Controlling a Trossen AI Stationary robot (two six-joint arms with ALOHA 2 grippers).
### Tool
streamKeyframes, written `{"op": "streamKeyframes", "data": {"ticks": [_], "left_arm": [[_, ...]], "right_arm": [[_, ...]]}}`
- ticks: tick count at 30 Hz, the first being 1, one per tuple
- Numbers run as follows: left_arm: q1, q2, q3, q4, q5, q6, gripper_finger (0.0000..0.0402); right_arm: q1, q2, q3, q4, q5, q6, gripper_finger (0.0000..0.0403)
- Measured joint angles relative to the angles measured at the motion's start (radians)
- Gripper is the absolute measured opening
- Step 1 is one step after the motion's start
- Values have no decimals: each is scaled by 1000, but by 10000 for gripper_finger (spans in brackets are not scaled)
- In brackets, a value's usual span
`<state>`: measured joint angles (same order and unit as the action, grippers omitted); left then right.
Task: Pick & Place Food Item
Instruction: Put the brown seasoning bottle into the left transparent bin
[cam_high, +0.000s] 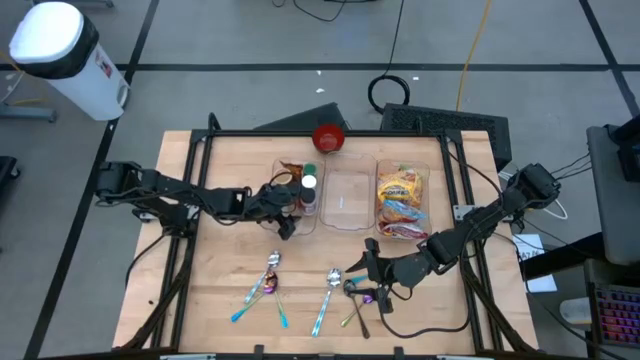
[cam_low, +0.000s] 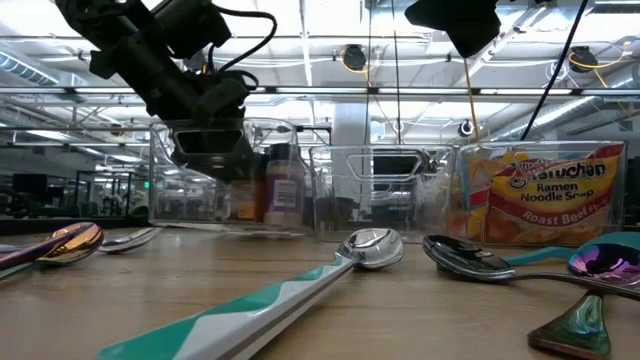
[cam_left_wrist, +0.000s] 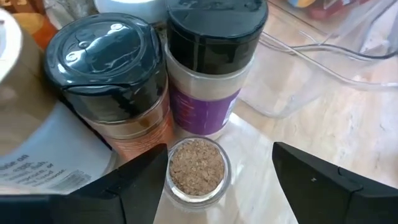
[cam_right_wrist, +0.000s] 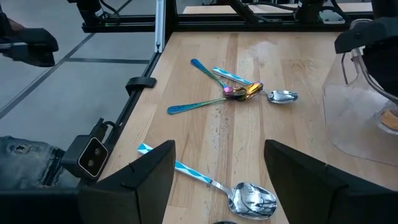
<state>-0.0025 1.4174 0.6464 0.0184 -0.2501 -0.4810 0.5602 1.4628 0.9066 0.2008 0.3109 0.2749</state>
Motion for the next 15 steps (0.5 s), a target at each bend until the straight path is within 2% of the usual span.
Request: {"op": "streamKeyframes", "data": {"ticks": [10,15], "left_arm": [[1,0,0,-1,-14,-26,294],[0,1,1,3,-11,-26,248]], "right_arm": [[0,0,0,0,0,0,238],[0,0,0,0,0,0,238]]}}
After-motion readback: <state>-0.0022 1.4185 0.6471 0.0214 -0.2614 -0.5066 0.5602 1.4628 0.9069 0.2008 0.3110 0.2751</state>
